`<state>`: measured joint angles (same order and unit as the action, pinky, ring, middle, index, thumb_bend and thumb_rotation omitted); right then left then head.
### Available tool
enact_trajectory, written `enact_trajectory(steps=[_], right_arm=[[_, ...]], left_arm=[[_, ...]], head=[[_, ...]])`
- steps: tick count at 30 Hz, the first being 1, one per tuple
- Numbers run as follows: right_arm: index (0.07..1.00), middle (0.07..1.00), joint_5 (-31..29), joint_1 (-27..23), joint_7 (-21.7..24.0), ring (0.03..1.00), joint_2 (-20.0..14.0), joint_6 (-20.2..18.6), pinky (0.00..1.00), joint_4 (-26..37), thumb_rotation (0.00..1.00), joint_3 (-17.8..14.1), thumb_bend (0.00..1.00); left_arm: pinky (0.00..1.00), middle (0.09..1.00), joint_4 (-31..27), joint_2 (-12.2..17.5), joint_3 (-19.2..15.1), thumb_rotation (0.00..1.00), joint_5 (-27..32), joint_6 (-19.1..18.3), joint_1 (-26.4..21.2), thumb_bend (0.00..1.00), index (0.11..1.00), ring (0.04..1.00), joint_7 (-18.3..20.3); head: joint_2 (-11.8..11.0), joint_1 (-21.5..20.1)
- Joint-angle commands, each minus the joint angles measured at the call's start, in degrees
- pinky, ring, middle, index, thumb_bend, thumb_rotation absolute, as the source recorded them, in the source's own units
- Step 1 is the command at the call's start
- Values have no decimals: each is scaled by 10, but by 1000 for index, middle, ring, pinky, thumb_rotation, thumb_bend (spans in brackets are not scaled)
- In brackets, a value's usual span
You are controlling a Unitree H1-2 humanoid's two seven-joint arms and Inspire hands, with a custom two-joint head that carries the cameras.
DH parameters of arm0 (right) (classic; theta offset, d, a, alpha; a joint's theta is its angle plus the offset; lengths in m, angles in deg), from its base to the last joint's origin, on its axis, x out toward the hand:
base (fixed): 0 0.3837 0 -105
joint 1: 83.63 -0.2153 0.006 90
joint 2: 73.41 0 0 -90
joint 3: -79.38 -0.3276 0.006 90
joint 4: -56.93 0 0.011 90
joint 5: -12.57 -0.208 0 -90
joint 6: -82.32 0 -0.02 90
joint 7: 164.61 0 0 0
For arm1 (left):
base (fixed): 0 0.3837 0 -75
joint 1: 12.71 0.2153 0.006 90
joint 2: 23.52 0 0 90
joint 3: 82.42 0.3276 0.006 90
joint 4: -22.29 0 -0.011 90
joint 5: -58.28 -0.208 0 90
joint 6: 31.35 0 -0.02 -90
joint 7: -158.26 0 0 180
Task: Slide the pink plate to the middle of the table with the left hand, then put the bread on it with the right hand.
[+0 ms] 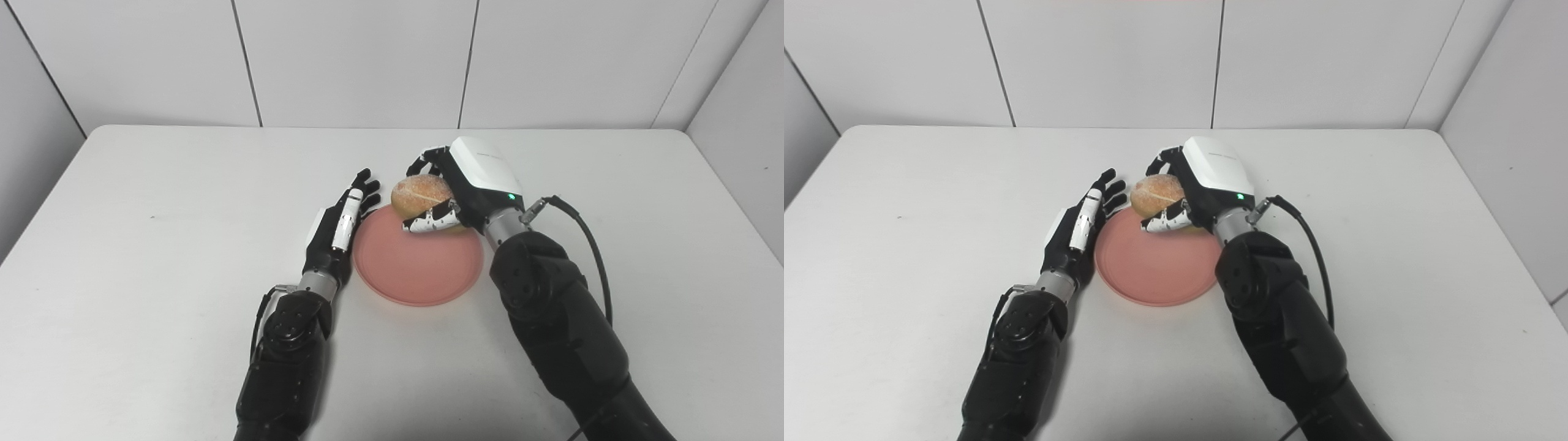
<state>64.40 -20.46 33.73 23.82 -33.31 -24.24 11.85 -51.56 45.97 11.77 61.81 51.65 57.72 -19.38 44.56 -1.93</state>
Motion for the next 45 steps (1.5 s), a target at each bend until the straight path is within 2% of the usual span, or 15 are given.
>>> enact_trajectory(steps=[1,4,7,12,15,18,24,33,45], right_arm=[[545,423,-1,-18,-5,361,0,18,272,21,0,-1,515],[545,421,-9,-9,-2,354,0,22,266,14,0,4,515],[491,474,-9,-2,-3,306,1,20,224,10,0,11,525],[489,478,0,7,10,312,4,2,229,6,0,21,525],[487,479,9,17,-9,328,-1,24,243,-10,0,34,525],[534,420,11,23,-13,344,1,25,257,-19,0,39,516],[543,421,23,25,-20,359,3,30,270,-39,2,56,514],[541,420,27,26,-29,366,4,40,276,-66,2,66,513],[534,419,25,26,-33,388,2,40,288,-74,6,64,518]], left_arm=[[908,919,11,-10,3,1000,-6,-7,-9,338,911,913,-3],[896,915,8,-14,2,1000,-9,-5,-8,343,902,908,-11],[886,914,6,-14,4,1000,-12,-2,-7,343,899,906,-15],[880,911,6,-14,4,1000,-17,0,-7,344,899,905,-15],[879,907,-1,-16,2,1000,-15,-4,-4,341,896,903,-15],[884,910,-3,-18,-1,1000,-10,-5,-3,336,900,909,-13],[888,914,-4,-19,-2,1000,-8,-7,-4,334,902,913,-12],[884,909,-8,-18,4,1000,-17,-10,-3,338,901,908,-13],[883,910,-11,-17,5,1000,-16,-14,-3,341,901,907,-11]], head=[[0,1],[2,1],[6,2],[6,0],[8,0],[10,0],[13,2],[16,3],[18,4]])
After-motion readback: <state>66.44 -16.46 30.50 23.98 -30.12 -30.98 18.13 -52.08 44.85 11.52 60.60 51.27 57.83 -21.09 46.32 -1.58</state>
